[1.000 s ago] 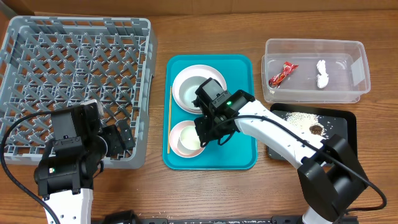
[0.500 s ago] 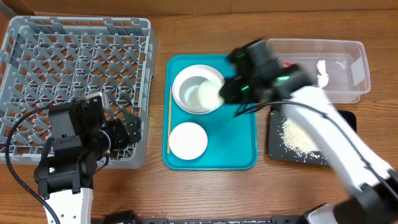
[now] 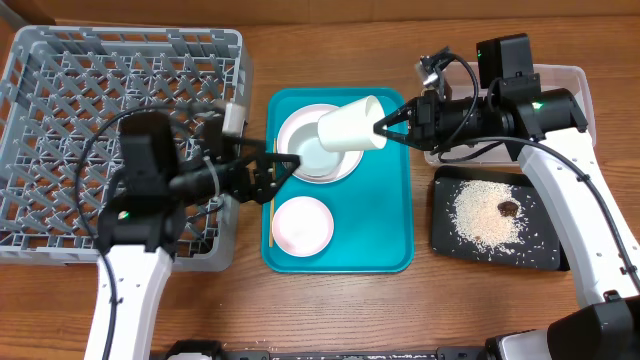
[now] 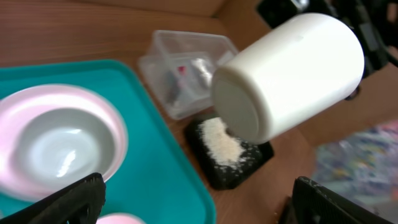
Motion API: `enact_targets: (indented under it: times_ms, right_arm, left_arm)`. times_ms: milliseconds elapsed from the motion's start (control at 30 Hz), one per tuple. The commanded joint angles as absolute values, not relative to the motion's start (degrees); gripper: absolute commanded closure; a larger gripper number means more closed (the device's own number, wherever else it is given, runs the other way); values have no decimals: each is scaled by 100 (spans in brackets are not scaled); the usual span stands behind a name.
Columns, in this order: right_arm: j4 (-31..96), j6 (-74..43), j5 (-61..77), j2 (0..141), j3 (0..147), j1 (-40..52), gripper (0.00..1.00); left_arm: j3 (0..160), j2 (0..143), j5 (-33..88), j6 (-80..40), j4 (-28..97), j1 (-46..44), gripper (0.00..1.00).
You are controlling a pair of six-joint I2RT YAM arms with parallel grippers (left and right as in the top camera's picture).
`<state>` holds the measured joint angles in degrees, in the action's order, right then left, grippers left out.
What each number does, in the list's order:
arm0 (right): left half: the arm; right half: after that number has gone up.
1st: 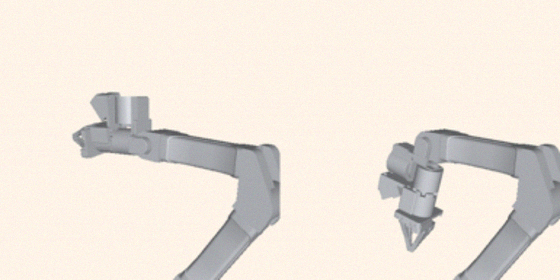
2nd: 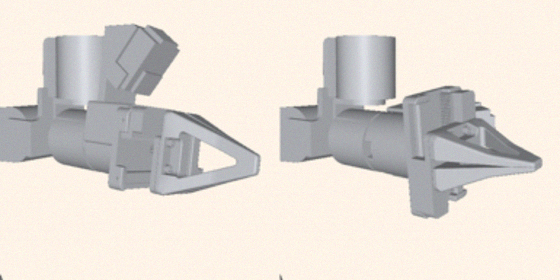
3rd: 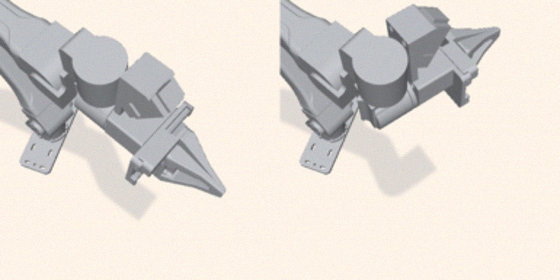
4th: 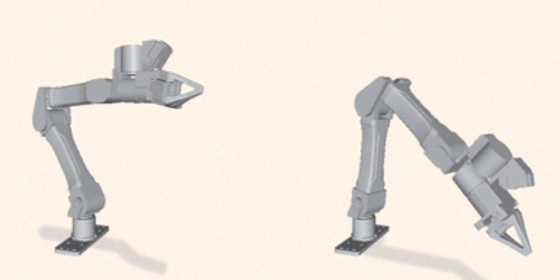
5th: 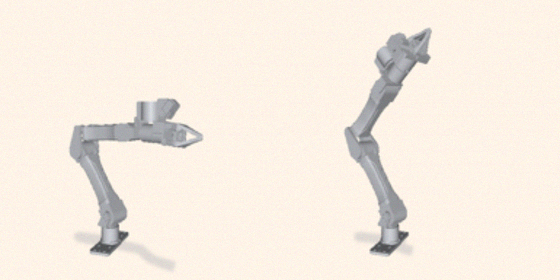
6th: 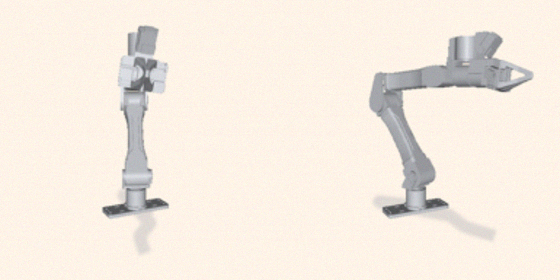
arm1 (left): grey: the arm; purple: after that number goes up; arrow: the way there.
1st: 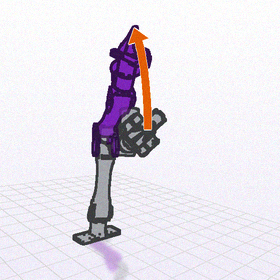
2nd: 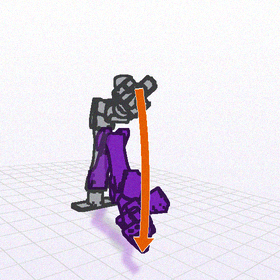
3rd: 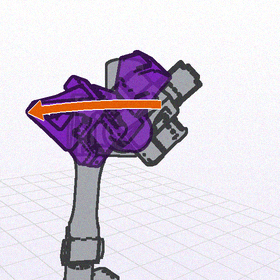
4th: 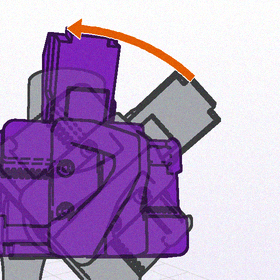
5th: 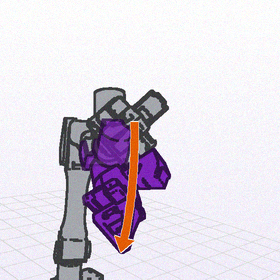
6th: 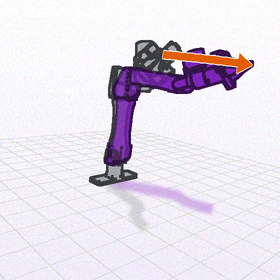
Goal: Sort waste into correct bins and load items into the dishwasher
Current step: 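Hand the white cup from the right gripper to the left gripper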
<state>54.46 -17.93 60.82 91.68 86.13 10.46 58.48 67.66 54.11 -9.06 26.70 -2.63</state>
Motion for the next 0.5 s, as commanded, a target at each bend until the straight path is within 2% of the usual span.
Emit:
enact_targets:
  times_ms: [0,167,300,467]
  right_arm:
    - [5411,-1715,6770,9174,8589,1131,96]
    - [5413,-1717,6906,9174,8589,1273,96]
    - [5411,-1717,7002,9174,8589,1369,96]
    - [5413,-1717,7002,9174,8589,1542,96]
  left_arm:
    - [5951,6973,6016,-1081,2281,-617,3]
    - [5951,7098,6169,-1144,1616,-1011,4]
    - [5953,7098,6324,-1175,1205,-1153,14]
    - [5953,7098,6442,-1295,952,-1170,20]
